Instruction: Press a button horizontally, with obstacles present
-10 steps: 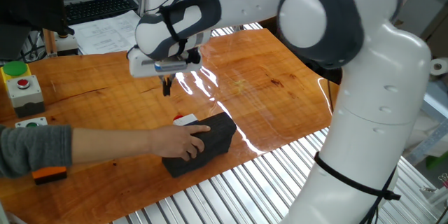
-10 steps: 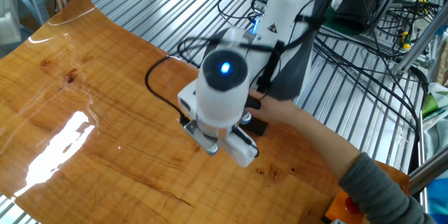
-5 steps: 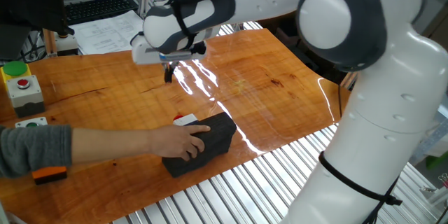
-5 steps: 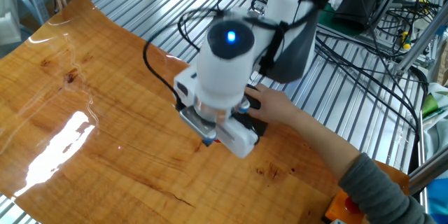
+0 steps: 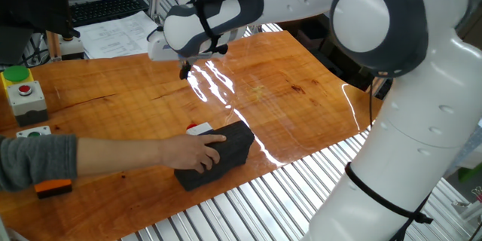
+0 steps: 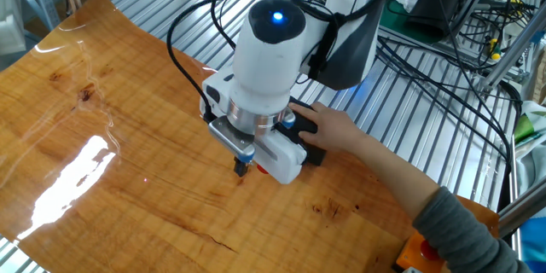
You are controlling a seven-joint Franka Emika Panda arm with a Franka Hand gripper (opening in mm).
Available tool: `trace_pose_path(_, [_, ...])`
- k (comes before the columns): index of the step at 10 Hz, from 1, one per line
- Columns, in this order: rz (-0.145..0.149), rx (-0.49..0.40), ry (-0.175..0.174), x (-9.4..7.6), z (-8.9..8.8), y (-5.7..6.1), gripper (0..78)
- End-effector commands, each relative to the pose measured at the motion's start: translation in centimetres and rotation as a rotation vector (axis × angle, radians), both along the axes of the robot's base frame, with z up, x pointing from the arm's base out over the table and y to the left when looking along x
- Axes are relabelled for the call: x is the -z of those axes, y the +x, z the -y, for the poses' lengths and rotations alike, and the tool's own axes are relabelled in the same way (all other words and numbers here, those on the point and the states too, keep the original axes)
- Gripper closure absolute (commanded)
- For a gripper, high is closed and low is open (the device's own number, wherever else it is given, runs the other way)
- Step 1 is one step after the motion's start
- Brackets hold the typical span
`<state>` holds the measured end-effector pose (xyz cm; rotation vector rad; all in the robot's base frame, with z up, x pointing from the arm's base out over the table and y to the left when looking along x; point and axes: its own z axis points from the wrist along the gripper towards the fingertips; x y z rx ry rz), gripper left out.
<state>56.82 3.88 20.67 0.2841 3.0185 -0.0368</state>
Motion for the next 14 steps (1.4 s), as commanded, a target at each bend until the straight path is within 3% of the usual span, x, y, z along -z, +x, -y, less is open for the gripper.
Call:
trace_pose_path(1, [0.046, -0.016, 0.003, -0.96, 0.73, 0.26, 77.6])
trace_pose_path(10, [0.054, -0.143, 0.003, -1.65, 0.95, 0.06, 77.6])
trace_pose_path(14, [0.059, -0.160, 0.003, -1.69, 0.95, 0.15, 77.6])
